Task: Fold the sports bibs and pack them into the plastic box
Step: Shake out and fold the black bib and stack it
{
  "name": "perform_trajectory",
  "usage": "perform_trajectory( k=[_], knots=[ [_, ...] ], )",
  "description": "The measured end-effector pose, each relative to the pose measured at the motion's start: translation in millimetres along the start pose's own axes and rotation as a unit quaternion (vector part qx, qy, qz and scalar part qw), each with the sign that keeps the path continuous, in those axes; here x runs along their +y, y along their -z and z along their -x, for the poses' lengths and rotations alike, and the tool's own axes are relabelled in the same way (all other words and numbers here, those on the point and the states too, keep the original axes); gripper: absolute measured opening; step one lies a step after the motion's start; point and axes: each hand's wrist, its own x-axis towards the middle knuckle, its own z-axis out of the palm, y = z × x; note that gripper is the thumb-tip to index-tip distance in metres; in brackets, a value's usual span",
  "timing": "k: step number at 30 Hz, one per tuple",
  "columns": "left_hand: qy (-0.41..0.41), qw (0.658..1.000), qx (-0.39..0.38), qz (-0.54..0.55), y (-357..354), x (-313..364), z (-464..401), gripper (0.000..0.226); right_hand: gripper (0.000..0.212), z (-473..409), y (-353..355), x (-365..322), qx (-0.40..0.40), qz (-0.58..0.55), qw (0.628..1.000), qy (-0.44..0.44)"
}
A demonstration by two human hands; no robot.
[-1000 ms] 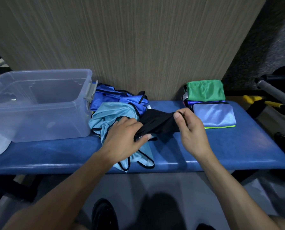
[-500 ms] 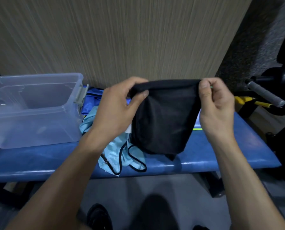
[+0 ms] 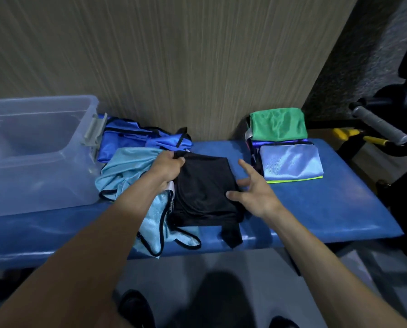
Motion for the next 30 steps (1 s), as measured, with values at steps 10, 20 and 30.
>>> perform_trajectory(
  k=[10,20,30],
  knots=[
    [-0.099,0.95,-0.003,-0.297,5.7,13.5,5.3,0.048,0.055,4.6,3.6,18.8,0.044,0.087,0.992,0.084],
    [-0.39,0.785,-0.273,-0.397,-6.0,-4.2,78.9,0.034,0.042,71.9,10.1,6.7,0.08,0.349,0.907,0.221],
    [-0.375,0.802,-0.263,-0.383,-2.0,-17.0,79.7,0.04,0.015,104.3,-16.0,53.7,0.115,0.324,0.919,0.195]
  ],
)
